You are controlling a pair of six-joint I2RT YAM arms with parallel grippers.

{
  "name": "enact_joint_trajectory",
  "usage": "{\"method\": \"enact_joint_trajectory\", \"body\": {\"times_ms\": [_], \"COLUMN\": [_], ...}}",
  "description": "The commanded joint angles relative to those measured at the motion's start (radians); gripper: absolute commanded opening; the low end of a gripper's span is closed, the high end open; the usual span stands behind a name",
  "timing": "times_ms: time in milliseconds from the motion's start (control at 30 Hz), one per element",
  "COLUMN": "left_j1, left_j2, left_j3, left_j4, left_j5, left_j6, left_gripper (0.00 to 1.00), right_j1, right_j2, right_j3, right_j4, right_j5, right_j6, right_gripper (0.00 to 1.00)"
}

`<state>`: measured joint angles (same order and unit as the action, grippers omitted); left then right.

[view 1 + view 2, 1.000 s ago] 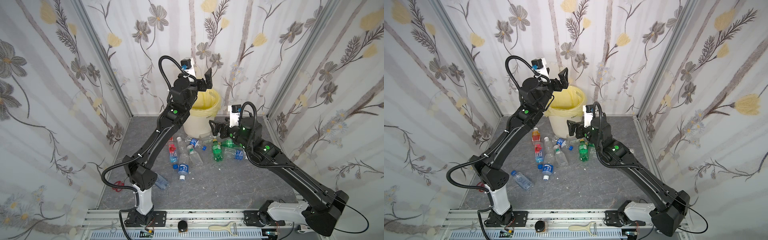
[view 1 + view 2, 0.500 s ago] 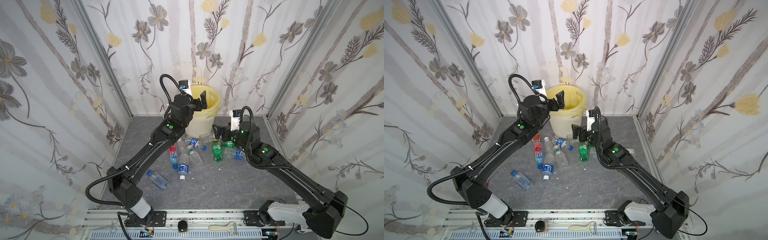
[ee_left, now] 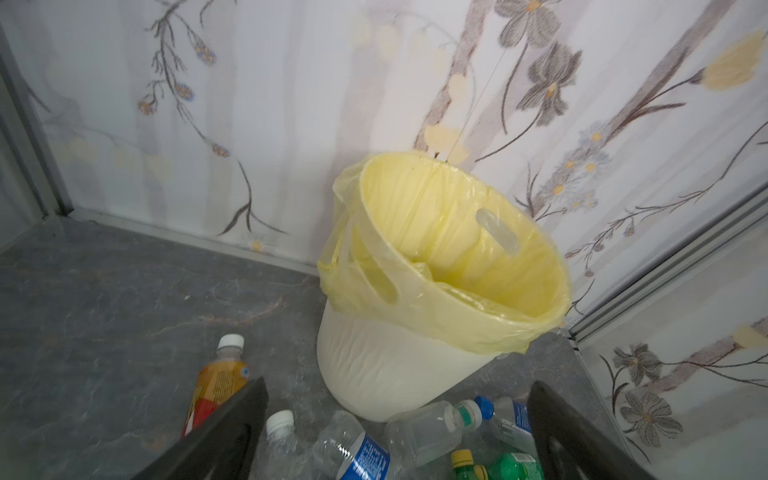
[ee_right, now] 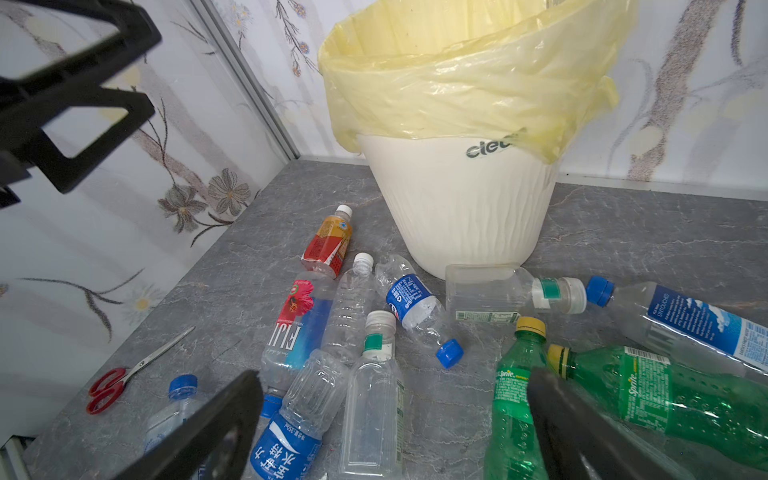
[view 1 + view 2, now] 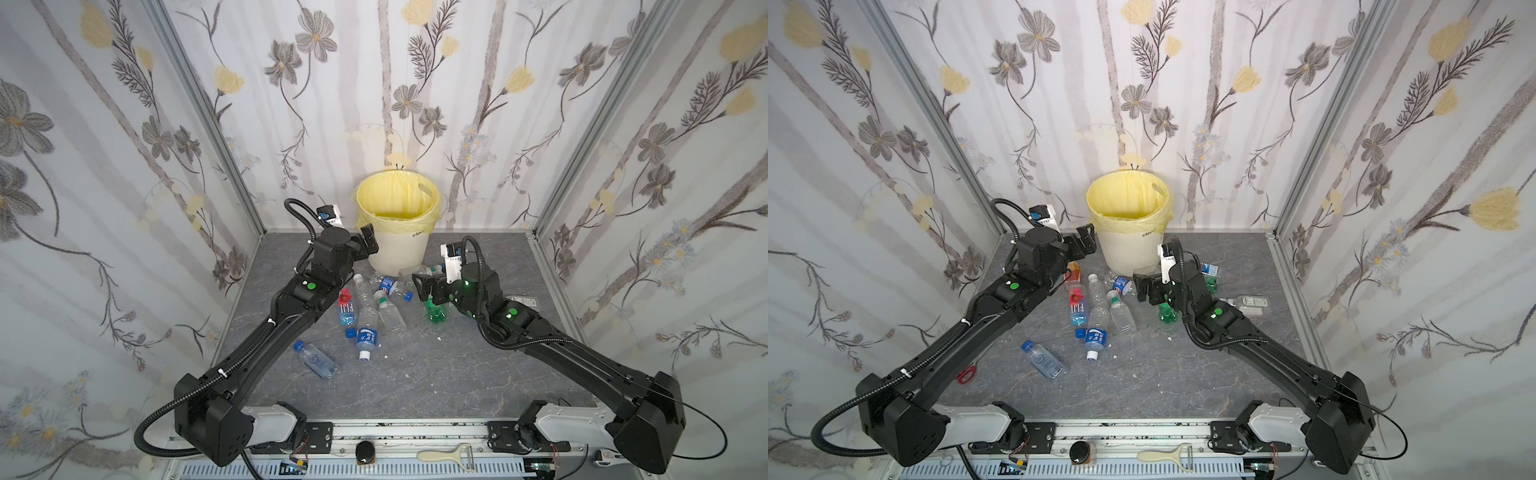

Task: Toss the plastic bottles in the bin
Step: 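Lower the left gripper toward the bottles nearest the scissors while the right gripper lowers, then grasp the blue-capped soda water bottle with the left gripper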

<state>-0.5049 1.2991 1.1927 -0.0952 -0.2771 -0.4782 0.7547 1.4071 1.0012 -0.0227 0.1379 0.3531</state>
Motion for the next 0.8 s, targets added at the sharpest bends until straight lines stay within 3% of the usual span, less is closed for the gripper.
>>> {"method": "enact_joint_trajectory", "body": {"times_ms": [0,100,267,400,533,767], "left_j1": [0.04,0.083,0.234,0.319,0.371,0.381], "left_j2": [-0.036,-0.083,-0.116,-0.141,-0.124,-0.098], "left_j3": [-0.075,-0.123,-0.195,-0.276,-0.271,-0.258], "left_j4": [-0.074,-0.113,-0.184,-0.25,-0.403,-0.661], "left_j5": [0.047,0.064,0.243,0.26,0.225,0.096], "left_j6": [-0.16,-0.232,-0.375,-0.457,-0.491,-0.617], "left_gripper": [1.0,1.0,1.0,1.0,1.0,1.0], "right_j1": [0.034,0.093,0.167,0.218,0.242,0.244], "right_j2": [0.03,0.067,0.128,0.181,0.244,0.273], "right_j3": [-0.009,-0.011,-0.014,0.005,0.023,0.038], "right_j4": [0.05,0.065,0.126,0.146,0.151,0.158], "right_j5": [-0.006,-0.006,-0.033,-0.038,-0.037,-0.035], "right_j6": [0.015,0.004,0.006,0.007,0.007,-0.007], "right_gripper": [1.0,1.0,1.0,1.0,1.0,1.0]}}
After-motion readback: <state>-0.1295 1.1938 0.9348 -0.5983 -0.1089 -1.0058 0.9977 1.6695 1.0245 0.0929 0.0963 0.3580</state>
